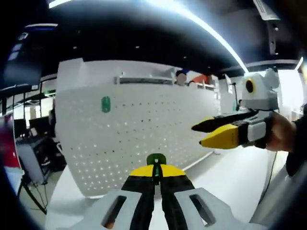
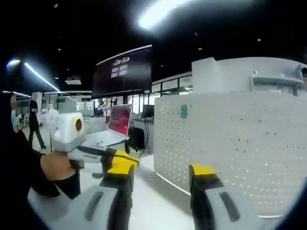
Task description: Insert the hook assembly into the mounting plate slot until the hook locks in place.
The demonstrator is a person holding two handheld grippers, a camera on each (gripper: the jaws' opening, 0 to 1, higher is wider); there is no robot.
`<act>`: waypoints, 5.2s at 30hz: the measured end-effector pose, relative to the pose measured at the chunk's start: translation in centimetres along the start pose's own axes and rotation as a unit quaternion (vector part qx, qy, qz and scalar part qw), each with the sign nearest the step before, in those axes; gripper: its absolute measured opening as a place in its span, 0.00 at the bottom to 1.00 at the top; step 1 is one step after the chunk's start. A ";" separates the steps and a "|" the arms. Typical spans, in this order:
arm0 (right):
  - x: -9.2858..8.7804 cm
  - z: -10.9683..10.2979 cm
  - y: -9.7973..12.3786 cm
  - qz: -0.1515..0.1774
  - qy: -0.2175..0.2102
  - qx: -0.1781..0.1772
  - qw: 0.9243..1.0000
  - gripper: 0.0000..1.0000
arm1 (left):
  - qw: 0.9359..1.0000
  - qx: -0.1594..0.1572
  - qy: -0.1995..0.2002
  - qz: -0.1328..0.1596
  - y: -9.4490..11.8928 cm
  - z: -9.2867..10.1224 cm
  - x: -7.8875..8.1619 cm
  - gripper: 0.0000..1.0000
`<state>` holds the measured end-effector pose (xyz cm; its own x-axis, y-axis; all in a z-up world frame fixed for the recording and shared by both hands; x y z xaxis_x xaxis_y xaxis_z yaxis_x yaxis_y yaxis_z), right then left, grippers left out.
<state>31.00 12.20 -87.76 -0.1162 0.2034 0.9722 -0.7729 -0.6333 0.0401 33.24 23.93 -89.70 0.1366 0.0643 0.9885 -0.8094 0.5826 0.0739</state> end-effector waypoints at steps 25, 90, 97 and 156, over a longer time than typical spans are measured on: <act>-3.2 2.4 2.8 -0.004 0.032 -0.076 0.997 0.51 | 0.994 0.089 -0.003 0.063 -5.5 -8.4 11.3 0.02; -5.1 3.6 2.5 -0.028 0.000 -0.080 0.996 0.51 | 0.973 0.152 -0.157 0.077 -12.0 -13.0 12.1 0.03; -5.1 3.5 2.5 -0.028 0.000 -0.078 0.997 0.51 | 0.984 0.121 -0.023 0.128 -11.7 -13.3 11.9 0.05; -4.1 2.3 2.3 -0.016 0.021 -0.059 0.998 0.51 | 0.990 0.102 -0.010 0.096 -3.1 -5.8 7.0 0.54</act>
<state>31.10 8.19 -91.08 -0.1136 0.2550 0.9603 -0.8440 -0.5347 0.0421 40.03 27.33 -83.76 -0.0418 0.1407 0.9892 -0.9177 0.3860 -0.0937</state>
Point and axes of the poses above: the point that each gripper's makers call its tool centre point, and the gripper's own axes: y roughly backward along the fingers, z roughly to its right, x roughly out of its top, the point moved 3 cm from there along y, roughly backward along the fingers, and after that the axes turned 11 degrees about y, right-handed, at the moved point
